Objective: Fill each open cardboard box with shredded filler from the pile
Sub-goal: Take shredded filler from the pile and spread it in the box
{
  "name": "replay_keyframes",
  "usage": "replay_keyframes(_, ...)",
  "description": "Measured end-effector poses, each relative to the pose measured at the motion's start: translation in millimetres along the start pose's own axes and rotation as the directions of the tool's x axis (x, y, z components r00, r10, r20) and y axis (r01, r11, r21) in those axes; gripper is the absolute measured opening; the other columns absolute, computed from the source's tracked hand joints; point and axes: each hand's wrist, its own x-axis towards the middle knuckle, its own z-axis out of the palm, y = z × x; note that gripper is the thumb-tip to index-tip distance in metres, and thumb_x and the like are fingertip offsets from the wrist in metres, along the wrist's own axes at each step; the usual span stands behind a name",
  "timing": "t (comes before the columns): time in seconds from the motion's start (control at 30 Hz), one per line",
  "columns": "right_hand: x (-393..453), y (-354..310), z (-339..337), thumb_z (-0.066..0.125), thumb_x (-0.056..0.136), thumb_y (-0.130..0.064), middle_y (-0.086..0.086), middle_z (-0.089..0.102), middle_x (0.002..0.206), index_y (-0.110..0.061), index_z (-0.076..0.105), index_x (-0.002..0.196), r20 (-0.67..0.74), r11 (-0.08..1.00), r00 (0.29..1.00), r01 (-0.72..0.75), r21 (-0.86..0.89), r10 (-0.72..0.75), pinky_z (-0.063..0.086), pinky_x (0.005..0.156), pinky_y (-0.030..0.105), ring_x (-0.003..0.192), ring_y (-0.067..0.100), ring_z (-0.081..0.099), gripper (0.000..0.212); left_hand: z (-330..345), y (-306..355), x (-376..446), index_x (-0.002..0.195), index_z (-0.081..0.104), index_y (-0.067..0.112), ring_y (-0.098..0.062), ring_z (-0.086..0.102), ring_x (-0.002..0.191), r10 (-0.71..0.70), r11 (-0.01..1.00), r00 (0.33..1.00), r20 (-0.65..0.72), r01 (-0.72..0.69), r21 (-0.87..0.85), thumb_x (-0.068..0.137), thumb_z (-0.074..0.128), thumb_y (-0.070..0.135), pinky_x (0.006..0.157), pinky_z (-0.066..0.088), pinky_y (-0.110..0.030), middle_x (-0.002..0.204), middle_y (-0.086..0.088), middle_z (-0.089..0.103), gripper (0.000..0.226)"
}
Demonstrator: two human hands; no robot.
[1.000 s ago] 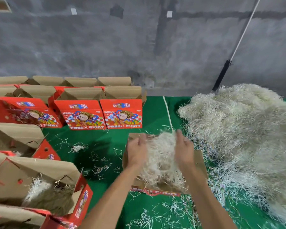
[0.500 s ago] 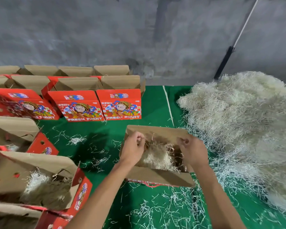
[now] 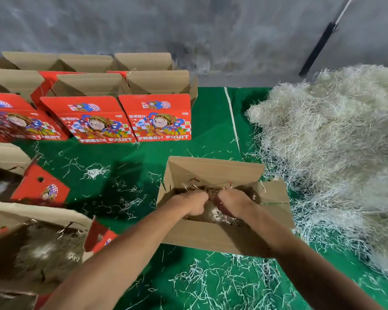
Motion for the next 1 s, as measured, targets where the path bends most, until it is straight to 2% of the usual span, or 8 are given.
replay_keyframes(0.17,22.6,6.0,27.9,0.047,0.099,-0.024,0.008,0.068,0.122,-0.017,0.067,0.12,0.124,0.965,0.991,0.084,-0.248,-0.054,0.057,0.09,0.041,0.113,0.029,0.065,0.03,14.7,-8.8,30.0,0.109,0.061,0.008,-0.028,0.06,0.09,0.038,0.98,0.993,0.116,-0.059,0.188,0.091,0.055,0.005,0.076,0.051,-0.036,0.113,-0.014,0.064,0.019)
replay_keyframes(0.27,32.6,7.4,43.6,0.052,0.099,-0.024,0.007,0.066,0.126,-0.016,0.065,0.124,0.19,0.932,0.981,0.044,-0.36,0.027,0.056,0.089,0.042,0.117,0.028,0.063,0.029,27.6,-8.6,44.3,0.116,0.064,0.004,-0.032,0.059,0.115,0.013,0.953,0.992,0.123,-0.05,0.3,0.088,0.06,0.003,0.097,0.05,-0.04,0.128,-0.017,0.061,0.029)
replay_keyframes(0.33,35.1,6.2,48.3,0.056,0.097,-0.029,0.005,0.066,0.126,-0.017,0.064,0.124,0.227,0.881,0.969,0.024,-0.472,0.095,0.05,0.085,0.039,0.117,0.027,0.062,0.031,34.9,-12.3,51.7,0.13,0.057,0.002,-0.035,0.041,0.136,-0.072,0.907,0.986,0.148,0.003,0.421,0.089,0.06,0.004,0.11,0.039,-0.047,0.147,-0.019,0.044,0.041)
replay_keyframes(0.43,35.5,11.0,58.6,0.044,0.101,-0.026,0.008,0.056,0.141,-0.015,0.055,0.138,0.243,0.791,0.947,-0.019,-0.611,0.211,0.039,0.105,0.042,0.133,0.028,0.048,0.04,36.9,-20.3,58.3,0.15,0.036,0.008,-0.043,0.014,0.146,-0.221,0.829,0.964,0.148,0.106,0.548,0.091,0.062,0.012,0.113,0.03,-0.057,0.163,-0.011,0.013,0.065)
replay_keyframes(0.57,31.1,10.6,49.7,0.045,0.1,-0.036,0.011,0.048,0.149,-0.012,0.041,0.149,0.218,0.836,0.943,-0.099,-0.54,0.252,0.034,0.111,0.038,0.138,0.028,0.043,0.054,37.8,-21.9,56.6,0.156,0.019,0.012,-0.036,0.017,0.146,-0.333,0.763,0.937,0.105,0.202,0.614,0.091,0.062,0.028,0.115,0.02,-0.056,0.162,-0.012,0.015,0.08)
replay_keyframes(0.67,19.0,12.8,32.5,0.066,0.084,-0.055,0.014,0.05,0.146,-0.01,0.034,0.15,0.243,0.968,0.954,-0.124,-0.219,0.177,0.041,0.107,0.038,0.132,0.031,0.05,0.086,35.4,-13.1,49.1,0.153,0.028,0.012,-0.039,0.022,0.143,-0.315,0.802,0.946,0.07,0.226,0.552,0.092,0.059,0.026,0.112,0.026,-0.057,0.158,-0.015,0.023,0.07)
replay_keyframes(0.83,16.9,21.5,11.1,0.054,0.1,-0.017,0.012,0.071,0.112,-0.01,0.067,0.116,0.096,0.986,0.993,-0.059,-0.155,0.074,0.055,0.091,0.042,0.105,0.029,0.068,0.022,16.5,-4.1,39.1,0.111,0.069,0.01,-0.027,0.065,0.096,-0.079,0.925,0.992,-0.103,0.112,0.362,0.089,0.062,0.008,0.077,0.053,-0.035,0.103,-0.009,0.069,0.023)
replay_keyframes(1.0,26.5,19.0,45.0,0.053,0.1,-0.023,0.012,0.06,0.136,-0.007,0.059,0.132,0.342,0.966,0.93,-0.051,-0.252,0.138,0.048,0.104,0.041,0.126,0.03,0.057,0.037,40.1,-15.3,44.1,0.131,0.057,0.005,-0.032,0.054,0.123,-0.24,0.916,0.954,0.182,0.161,0.367,0.093,0.051,0.01,0.106,0.043,-0.047,0.135,-0.016,0.057,0.039)
